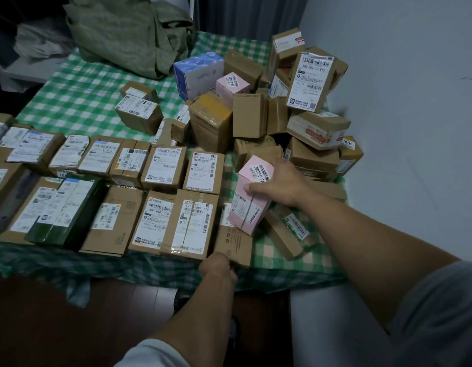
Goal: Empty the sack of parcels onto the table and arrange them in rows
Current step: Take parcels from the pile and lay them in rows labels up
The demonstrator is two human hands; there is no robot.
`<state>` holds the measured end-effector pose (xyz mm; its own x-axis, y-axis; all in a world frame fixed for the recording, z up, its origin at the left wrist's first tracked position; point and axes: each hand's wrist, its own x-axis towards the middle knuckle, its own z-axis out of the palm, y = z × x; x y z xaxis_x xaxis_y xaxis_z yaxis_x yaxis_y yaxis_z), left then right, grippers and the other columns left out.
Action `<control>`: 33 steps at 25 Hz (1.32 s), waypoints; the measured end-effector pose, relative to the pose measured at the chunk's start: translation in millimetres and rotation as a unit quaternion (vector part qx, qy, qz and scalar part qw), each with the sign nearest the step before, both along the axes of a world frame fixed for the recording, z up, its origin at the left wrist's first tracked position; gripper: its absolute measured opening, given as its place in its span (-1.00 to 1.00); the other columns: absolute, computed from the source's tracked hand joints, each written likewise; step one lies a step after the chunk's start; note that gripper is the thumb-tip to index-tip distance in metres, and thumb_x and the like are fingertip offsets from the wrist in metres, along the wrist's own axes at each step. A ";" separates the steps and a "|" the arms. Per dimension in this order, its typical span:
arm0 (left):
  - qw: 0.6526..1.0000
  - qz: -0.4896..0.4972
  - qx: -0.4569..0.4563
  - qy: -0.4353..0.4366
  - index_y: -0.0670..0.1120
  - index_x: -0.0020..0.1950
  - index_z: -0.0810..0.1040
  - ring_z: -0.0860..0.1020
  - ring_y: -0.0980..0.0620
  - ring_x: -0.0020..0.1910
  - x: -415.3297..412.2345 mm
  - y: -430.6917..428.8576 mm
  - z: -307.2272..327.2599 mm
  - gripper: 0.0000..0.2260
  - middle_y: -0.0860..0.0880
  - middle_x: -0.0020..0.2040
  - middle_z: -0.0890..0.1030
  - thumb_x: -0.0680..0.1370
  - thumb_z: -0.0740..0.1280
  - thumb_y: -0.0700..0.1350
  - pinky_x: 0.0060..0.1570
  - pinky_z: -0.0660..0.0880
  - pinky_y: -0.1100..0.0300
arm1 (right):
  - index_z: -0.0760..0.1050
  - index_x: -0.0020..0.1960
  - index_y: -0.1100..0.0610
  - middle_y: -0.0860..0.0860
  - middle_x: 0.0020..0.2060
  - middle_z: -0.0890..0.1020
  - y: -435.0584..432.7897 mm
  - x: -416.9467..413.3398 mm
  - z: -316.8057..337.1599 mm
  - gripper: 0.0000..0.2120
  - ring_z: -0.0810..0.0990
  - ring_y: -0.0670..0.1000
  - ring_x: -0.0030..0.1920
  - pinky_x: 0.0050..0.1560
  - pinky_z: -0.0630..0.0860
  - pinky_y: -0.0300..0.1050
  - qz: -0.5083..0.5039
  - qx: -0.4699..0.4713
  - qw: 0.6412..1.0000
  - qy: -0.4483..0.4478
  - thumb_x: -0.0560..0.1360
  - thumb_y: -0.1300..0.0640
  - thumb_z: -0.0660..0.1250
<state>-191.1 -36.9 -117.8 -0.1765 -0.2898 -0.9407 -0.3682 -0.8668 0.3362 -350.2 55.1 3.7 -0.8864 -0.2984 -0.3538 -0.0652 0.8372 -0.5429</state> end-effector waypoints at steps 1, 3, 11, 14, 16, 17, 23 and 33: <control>1.000 -0.003 0.002 0.004 -0.24 -0.10 0.43 0.57 -0.15 -0.18 0.3 -0.8 -2.3 -0.82 -0.23 -0.08 0.59 0.64 0.12 -0.38 0.06 0.57 -0.05 | 0.45 0.10 -0.01 0.01 0.02 0.60 -0.7 -0.2 -0.4 -0.17 0.61 0.06 -0.02 -0.01 0.61 0.13 -0.001 0.002 1.000 0.003 -0.03 -0.45 0.42; 1.000 -0.018 0.017 0.016 -0.25 -0.03 0.45 0.56 -0.19 -0.12 0.0 -2.4 -7.8 -0.84 -0.25 -0.04 0.58 0.63 0.11 -0.40 0.11 0.57 -0.12 | 0.46 0.10 -0.01 -0.01 -0.01 0.61 -1.6 -1.0 -2.6 -0.17 0.61 0.05 -0.03 -0.02 0.61 0.13 0.003 0.006 1.000 0.008 -0.02 -0.45 0.43; 0.997 -0.058 0.050 0.022 -0.27 0.18 0.47 0.52 -0.26 0.05 -5.7 -6.4 -17.8 -0.78 -0.28 0.07 0.56 0.62 0.11 -0.43 -0.02 0.52 -0.16 | 0.44 0.14 -0.01 0.02 0.08 0.59 -2.3 -3.8 -10.7 -0.14 0.61 0.06 0.01 0.00 0.61 0.16 0.006 0.004 1.000 0.008 -0.03 -0.47 0.44; 0.997 -0.053 0.055 0.013 -0.27 0.23 0.49 0.53 -0.23 -0.04 -7.7 -5.4 -21.1 -0.74 -0.28 0.09 0.58 0.63 0.09 -0.41 -0.06 0.51 -0.16 | 0.42 0.16 0.00 0.05 0.13 0.54 -1.8 -1.9 -14.0 -0.10 0.59 0.08 0.03 0.02 0.60 0.15 0.011 0.016 1.000 -0.006 -0.04 -0.47 0.43; 0.996 -0.067 0.066 0.014 -0.25 0.23 0.50 0.53 -0.24 -0.03 -9.5 -5.8 -20.5 -0.72 -0.28 0.12 0.58 0.63 0.07 -0.40 -0.15 0.51 -0.18 | 0.40 0.14 0.00 0.06 0.11 0.54 -1.8 -1.8 -16.0 -0.17 0.58 0.08 0.02 0.01 0.60 0.14 0.010 0.021 1.000 -0.010 0.03 -0.42 0.51; 0.993 -0.082 0.080 0.014 -0.24 0.21 0.51 0.53 -0.25 -0.05 -9.7 -6.4 -18.4 -0.72 -0.28 0.10 0.57 0.64 0.07 -0.38 -0.18 0.51 -0.18 | 0.39 0.14 0.01 0.06 0.10 0.52 -2.0 -2.0 -17.2 -0.22 0.57 0.08 0.04 0.02 0.59 0.13 0.011 0.022 1.000 -0.008 0.11 -0.36 0.56; 0.966 -0.217 0.141 0.015 -0.22 -0.08 0.44 0.43 -0.02 -0.40 -9.4 -15.3 8.4 -0.85 -0.14 -0.33 0.48 0.59 0.09 -0.30 -0.32 0.54 0.10 | 0.45 0.22 0.04 0.05 0.08 0.59 -3.0 -10.8 2.3 -0.27 0.59 0.08 0.04 0.06 0.59 0.15 0.007 0.003 1.000 0.005 0.20 -0.30 0.56; 0.757 -0.472 -0.305 0.333 0.06 0.36 0.40 0.57 0.11 0.20 -73.9 -27.0 104.3 -0.34 0.13 0.21 0.60 0.35 0.60 0.08 0.16 0.55 0.06 | 0.44 0.16 0.07 0.01 -0.02 0.62 7.2 -23.8 73.3 -0.39 0.60 0.01 -0.08 -0.18 0.53 -0.05 -0.050 -0.050 0.997 -0.021 0.38 -0.37 0.44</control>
<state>-265.0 -63.9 -13.5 -0.9523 -0.0834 -0.2936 -0.2994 0.0684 0.9517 -374.1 62.2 77.0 -0.8987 -0.2449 -0.3639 0.0402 0.7801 -0.6244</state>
